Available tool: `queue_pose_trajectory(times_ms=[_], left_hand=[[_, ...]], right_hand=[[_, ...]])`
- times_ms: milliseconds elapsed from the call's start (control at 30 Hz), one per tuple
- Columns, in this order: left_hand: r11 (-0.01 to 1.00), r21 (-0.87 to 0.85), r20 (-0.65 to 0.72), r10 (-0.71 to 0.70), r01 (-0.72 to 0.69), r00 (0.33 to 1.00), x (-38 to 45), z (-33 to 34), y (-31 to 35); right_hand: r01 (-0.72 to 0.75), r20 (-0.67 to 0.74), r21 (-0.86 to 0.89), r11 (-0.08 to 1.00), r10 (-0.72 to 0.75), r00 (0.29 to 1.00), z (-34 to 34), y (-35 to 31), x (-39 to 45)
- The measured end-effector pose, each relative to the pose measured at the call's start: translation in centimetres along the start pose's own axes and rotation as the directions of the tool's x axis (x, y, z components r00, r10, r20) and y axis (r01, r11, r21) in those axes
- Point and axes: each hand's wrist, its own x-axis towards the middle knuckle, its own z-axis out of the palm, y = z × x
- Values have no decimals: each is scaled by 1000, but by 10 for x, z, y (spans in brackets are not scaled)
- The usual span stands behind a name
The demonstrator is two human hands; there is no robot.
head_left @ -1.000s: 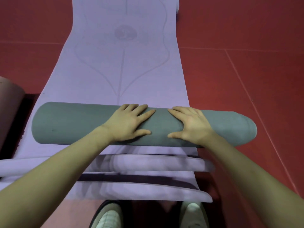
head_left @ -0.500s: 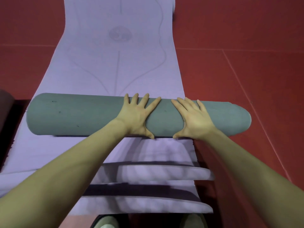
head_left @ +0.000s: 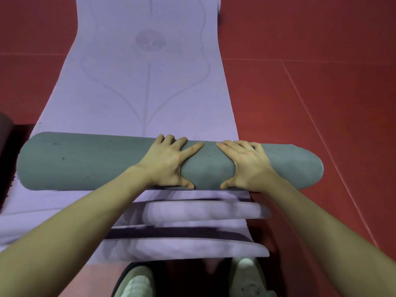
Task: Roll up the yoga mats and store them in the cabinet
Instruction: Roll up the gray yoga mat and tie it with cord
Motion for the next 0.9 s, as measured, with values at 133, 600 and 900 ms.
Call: queue_pose_trajectory(times_ms=[133,600,900], left_hand=[[999,12,96,-52,51,994,-4,-6,8],[994,11,215,-112,112,970,61,-10,129],[998,59,212,-37,25,977,115,-3,218]], right_hand=[[-26,65,87,996,20,998,-5,1,-8],[-455,-329,265,850,524,786,27,32,-111],[-661,-189,464,590,795,576,74,75,-179]])
